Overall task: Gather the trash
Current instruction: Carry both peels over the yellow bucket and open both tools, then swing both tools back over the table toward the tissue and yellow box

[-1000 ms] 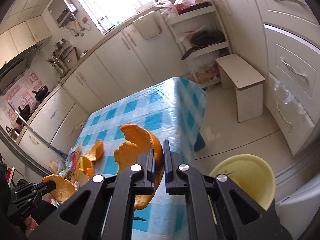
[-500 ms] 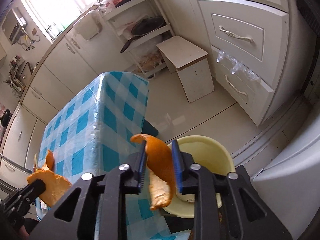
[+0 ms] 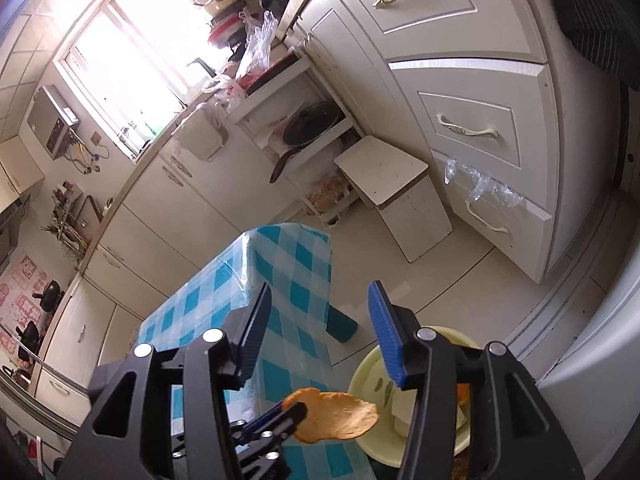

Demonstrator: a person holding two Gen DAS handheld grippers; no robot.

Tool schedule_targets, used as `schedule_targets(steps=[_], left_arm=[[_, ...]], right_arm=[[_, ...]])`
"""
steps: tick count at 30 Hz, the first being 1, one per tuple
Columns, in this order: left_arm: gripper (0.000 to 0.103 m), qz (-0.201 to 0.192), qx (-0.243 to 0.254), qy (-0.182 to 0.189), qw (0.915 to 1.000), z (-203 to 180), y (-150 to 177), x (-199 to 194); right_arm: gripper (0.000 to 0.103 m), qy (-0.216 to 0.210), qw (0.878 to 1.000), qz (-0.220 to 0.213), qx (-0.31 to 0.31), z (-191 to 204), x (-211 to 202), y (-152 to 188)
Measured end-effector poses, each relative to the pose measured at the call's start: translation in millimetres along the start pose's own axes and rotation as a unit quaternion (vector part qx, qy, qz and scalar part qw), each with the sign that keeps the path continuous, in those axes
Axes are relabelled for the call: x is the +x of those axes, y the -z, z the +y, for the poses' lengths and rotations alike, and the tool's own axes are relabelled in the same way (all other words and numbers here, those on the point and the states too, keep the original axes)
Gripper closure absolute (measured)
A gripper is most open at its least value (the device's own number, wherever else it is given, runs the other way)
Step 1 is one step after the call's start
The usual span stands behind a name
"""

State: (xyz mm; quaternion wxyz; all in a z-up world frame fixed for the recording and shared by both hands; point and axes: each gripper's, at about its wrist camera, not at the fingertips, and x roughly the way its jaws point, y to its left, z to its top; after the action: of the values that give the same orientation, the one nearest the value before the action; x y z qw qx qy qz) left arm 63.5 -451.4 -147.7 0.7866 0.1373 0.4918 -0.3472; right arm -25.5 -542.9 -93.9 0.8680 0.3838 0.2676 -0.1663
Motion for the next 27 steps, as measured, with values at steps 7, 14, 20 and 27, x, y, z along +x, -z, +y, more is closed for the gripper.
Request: schedule_targets(steps=[7,14,20,27], left_arm=[[0.06,-0.008,0.002,-0.004,1.0,-4.9,1.0,-3.0],[0.051,-0.023,-0.01,-0.026,0.9993,23.3,14.7,-31.8],[0.044,-0.041,-0.036,-0.069,0.9961,71.1,39.6,-70.3],[0.038,-0.06,-0.092,-0.147,0.983,148.7,83.7,-121.7]], right_arm=[[0.05,-0.011,1.0,0.001,0.001,2.4,2.6,-2.3],[0.047,-0.02,1.0,0.004,-0.006,13.4,6.0,-0.3],[0.045,-0.029,0.999,0.015,-0.02,30.1,13.2,4.0],[0.042,-0.044,0.997,0.044,-0.049,58.5,29.4,18.5]])
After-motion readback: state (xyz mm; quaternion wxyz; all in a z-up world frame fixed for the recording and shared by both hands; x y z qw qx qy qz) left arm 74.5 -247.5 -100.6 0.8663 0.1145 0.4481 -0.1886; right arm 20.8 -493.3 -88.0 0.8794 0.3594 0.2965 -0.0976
